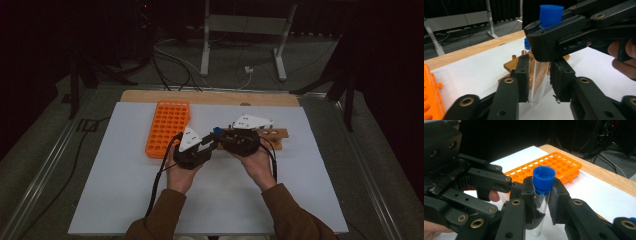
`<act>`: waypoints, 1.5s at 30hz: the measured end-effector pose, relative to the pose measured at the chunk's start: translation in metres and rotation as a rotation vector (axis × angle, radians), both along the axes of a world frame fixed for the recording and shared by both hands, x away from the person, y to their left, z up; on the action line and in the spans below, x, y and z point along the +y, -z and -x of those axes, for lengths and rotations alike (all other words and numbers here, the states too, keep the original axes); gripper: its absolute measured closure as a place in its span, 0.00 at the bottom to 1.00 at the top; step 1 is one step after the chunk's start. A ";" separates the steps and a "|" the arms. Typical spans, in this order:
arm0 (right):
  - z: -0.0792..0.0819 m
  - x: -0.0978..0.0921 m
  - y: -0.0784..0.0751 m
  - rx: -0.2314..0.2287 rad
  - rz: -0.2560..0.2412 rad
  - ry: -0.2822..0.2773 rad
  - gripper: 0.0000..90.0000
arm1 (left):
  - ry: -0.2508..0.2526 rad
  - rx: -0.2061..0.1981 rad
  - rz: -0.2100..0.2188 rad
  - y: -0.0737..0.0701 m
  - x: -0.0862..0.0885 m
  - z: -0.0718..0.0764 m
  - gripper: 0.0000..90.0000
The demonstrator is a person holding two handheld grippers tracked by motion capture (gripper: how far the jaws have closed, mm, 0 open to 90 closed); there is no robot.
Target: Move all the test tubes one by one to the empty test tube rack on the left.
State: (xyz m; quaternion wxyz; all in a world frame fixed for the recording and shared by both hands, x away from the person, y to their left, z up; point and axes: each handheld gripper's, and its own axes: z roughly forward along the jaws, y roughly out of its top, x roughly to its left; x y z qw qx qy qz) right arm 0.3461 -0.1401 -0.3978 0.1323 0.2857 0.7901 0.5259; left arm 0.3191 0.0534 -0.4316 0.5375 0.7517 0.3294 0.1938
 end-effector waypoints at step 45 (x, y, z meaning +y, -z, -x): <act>0.018 -0.094 0.018 -0.063 -0.010 0.225 0.00 | -0.179 -0.009 -0.020 0.011 0.067 -0.003 0.87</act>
